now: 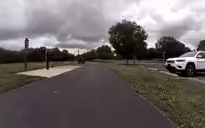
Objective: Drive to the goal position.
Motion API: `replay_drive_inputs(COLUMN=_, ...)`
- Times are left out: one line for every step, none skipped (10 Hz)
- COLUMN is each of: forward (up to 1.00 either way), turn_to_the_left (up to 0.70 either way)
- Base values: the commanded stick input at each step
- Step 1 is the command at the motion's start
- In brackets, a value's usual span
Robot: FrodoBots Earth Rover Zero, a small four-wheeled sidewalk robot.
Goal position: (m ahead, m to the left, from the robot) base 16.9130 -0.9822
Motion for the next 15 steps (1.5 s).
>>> replay_drive_inputs(forward=0.7, turn_to_the_left=0.0)
replay_drive_inputs(forward=0.7, turn_to_the_left=0.0)
replay_drive_inputs(forward=0.7, turn_to_the_left=0.0)
replay_drive_inputs(forward=0.7, turn_to_the_left=0.0)
replay_drive_inputs(forward=0.7, turn_to_the_left=0.0)
replay_drive_inputs(forward=0.7, turn_to_the_left=0.0)
replay_drive_inputs(forward=0.7, turn_to_the_left=0.0)
replay_drive_inputs(forward=0.7, turn_to_the_left=0.0)
replay_drive_inputs(forward=0.7, turn_to_the_left=0.0)
replay_drive_inputs(forward=0.7, turn_to_the_left=0.0)
replay_drive_inputs(forward=0.7, turn_to_the_left=0.0)
replay_drive_inputs(forward=0.7, turn_to_the_left=0.0)
replay_drive_inputs(forward=0.7, turn_to_the_left=0.0)
replay_drive_inputs(forward=0.7, turn_to_the_left=0.0)
replay_drive_inputs(forward=0.7, turn_to_the_left=0.0)
